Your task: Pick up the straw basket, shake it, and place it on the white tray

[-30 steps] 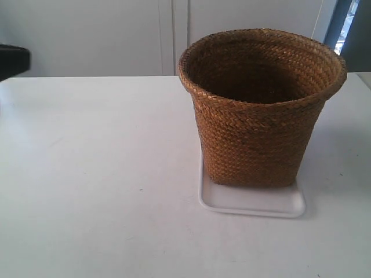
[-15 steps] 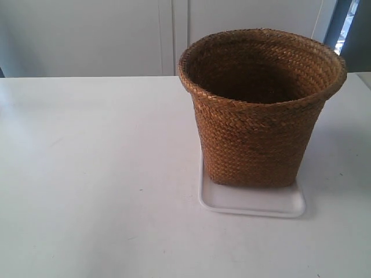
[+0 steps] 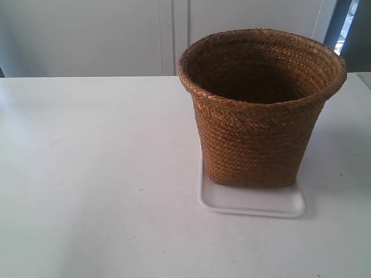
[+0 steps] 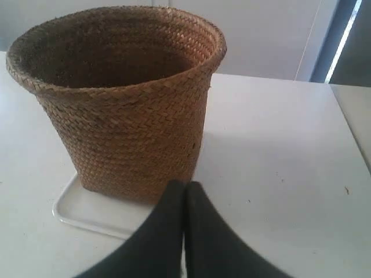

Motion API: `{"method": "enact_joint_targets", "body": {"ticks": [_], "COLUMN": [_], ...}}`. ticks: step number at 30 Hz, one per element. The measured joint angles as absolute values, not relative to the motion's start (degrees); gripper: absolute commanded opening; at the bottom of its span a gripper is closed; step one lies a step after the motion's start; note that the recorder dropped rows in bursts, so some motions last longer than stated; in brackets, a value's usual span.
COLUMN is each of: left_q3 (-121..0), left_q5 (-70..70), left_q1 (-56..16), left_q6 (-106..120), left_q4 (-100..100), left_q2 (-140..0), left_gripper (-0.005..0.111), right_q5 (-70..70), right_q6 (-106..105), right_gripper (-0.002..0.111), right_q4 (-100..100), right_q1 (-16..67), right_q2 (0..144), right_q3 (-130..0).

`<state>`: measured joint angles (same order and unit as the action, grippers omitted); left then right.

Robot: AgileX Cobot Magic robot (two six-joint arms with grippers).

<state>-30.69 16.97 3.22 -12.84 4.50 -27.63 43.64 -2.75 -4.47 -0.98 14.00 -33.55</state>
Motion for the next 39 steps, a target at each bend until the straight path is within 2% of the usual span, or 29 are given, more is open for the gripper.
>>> {"method": "enact_joint_targets", "body": {"ticks": [39], "left_q3": [-30.03], "left_q5": [19.04], "left_q1": [3.22], "left_q6": [-11.78], "left_q4": [5.35], "left_q2": [-27.67], "left_gripper": [0.000], "right_q5": [44.87], "right_q6": [-2.75], "right_gripper": [0.000], "right_q4": [-4.47], "right_q1": [-0.98], "right_q2": [13.38], "right_q3": [-33.55]}}
